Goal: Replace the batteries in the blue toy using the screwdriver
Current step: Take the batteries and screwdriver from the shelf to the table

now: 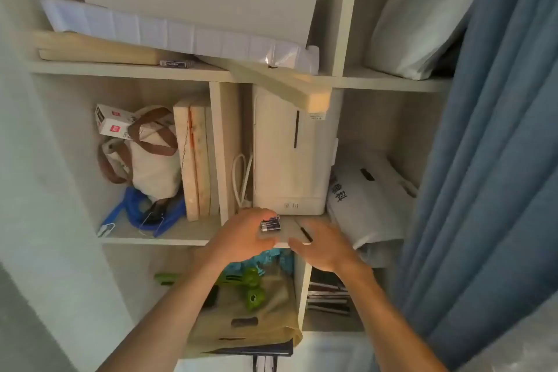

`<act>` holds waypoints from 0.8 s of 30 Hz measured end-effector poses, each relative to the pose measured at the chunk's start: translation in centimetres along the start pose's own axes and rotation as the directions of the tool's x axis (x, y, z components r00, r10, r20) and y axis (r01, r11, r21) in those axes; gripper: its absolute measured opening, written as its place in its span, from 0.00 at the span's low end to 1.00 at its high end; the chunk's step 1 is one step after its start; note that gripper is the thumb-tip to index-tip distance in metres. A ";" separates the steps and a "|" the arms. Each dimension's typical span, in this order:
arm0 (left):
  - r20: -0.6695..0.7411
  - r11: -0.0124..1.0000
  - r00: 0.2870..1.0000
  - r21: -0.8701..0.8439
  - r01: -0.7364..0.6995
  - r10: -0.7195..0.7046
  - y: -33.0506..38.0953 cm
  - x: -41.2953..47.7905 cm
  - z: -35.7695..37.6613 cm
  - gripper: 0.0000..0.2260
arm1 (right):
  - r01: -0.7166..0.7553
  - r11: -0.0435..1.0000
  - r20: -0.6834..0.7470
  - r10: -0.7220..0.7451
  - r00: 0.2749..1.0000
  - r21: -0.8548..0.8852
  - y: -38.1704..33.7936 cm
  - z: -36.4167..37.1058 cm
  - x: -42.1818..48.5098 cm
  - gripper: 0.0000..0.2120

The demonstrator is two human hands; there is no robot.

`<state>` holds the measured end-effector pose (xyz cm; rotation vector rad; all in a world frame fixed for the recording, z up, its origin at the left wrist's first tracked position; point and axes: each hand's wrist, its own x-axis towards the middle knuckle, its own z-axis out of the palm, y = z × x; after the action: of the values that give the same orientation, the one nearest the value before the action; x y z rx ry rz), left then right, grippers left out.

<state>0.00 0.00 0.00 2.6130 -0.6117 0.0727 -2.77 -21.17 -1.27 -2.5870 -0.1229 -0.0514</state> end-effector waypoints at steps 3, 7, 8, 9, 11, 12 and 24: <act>0.035 0.998 0.999 0.052 0.038 -0.040 -1.0 2.9 1.4 0.22 | -0.002 0.994 -0.075 -0.006 0.997 -0.108 0.3 0.5 2.2 0.20; 0.054 0.978 0.997 0.206 0.041 -0.054 -2.2 6.0 2.6 0.21 | -0.040 0.984 -0.093 0.024 0.995 -0.171 0.8 1.2 4.5 0.18; 0.067 0.970 0.996 0.241 0.040 -0.057 -2.1 6.4 2.5 0.19 | -0.071 0.981 -0.077 0.058 0.995 -0.179 0.9 1.1 4.9 0.16; 0.068 0.962 0.997 0.270 0.027 -0.047 -2.3 6.9 2.8 0.17 | -0.092 0.980 -0.075 0.080 0.994 -0.174 1.1 1.3 5.4 0.15; 0.091 0.947 0.995 0.320 0.012 -0.043 -2.7 7.5 3.4 0.17 | -0.105 0.983 -0.084 0.093 0.992 -0.150 1.7 1.7 6.2 0.10; 0.111 0.942 0.993 0.335 0.007 -0.047 -2.8 7.6 3.6 0.18 | -0.108 0.983 -0.073 0.099 0.992 -0.147 2.0 1.9 6.4 0.08; 0.096 0.948 0.989 0.309 0.077 -0.112 -3.8 6.5 5.9 0.12 | -0.082 0.990 -0.015 0.081 0.997 -0.114 2.3 1.9 6.5 0.13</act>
<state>7.23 -2.24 -5.89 2.9594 -0.5481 -0.0117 3.95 -21.63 -3.67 -2.7030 -0.0110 -0.0430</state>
